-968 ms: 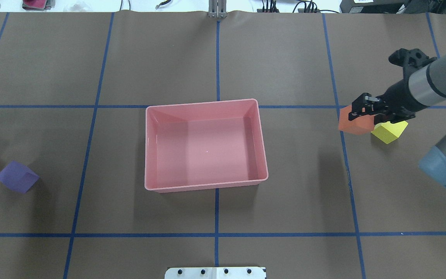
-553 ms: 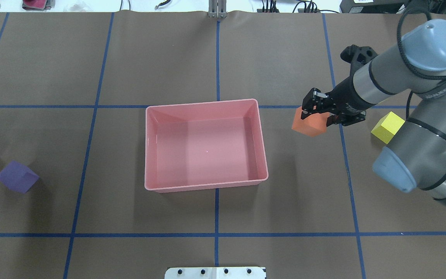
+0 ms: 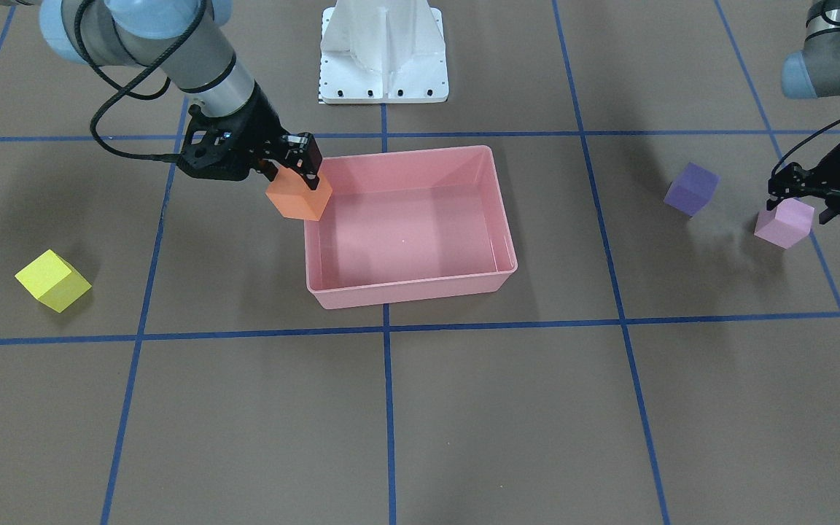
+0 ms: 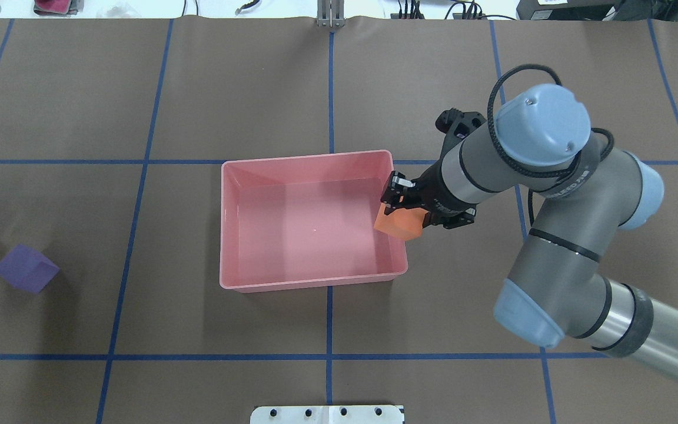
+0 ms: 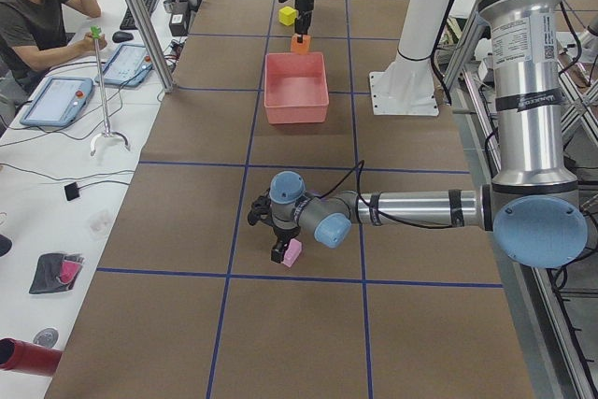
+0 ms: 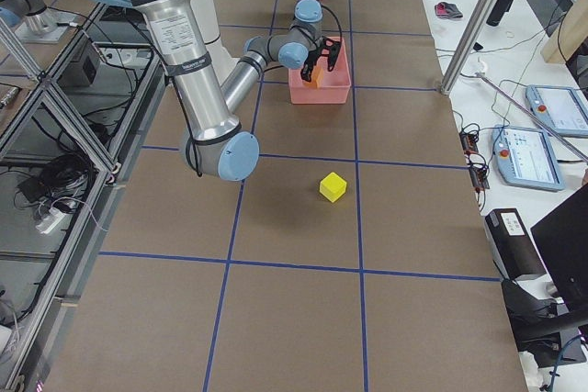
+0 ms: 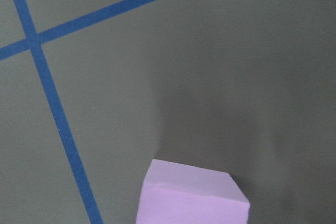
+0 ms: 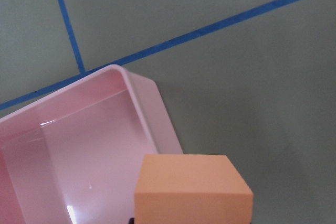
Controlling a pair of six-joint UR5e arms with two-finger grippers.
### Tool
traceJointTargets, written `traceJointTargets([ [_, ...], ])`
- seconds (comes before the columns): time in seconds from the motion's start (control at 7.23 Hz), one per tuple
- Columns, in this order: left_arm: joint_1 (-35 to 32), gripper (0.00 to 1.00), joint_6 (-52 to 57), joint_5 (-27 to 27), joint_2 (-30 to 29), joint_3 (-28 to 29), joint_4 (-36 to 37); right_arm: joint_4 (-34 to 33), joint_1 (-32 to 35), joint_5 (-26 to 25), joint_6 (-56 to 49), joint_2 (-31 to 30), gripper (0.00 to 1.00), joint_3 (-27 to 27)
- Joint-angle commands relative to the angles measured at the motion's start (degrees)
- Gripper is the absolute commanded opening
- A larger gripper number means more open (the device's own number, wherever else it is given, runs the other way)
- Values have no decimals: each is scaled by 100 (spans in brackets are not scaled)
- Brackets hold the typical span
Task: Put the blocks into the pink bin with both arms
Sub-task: 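Carry the orange cube with the right gripper into the pink bin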
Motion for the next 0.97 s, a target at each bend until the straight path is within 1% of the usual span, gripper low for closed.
traceJointTargets([
  [0.0,80,93,15,3,-13,113,0,-70,-705,-651,197,149,0,-97],
  [0.14,98,83,15,3,-30,131,0,-88,-909,-828,189,140,0,-176],
  [0.28,98,65,-2,3,-48,131,0,-88,-954,-830,189,97,0,-195],
  [0.41,98,27,6,3,-57,131,0,-88,-1042,-839,198,148,0,-247],
  [0.55,98,0,-2,3,-83,131,0,-79,-1043,-839,189,210,0,-352],
  [0.69,98,0,-11,3,-101,131,0,-88,-1017,-882,198,236,30,-370],
  [0.83,98,0,-20,3,-110,131,0,-88,-1008,-1057,198,254,99,-370],
])
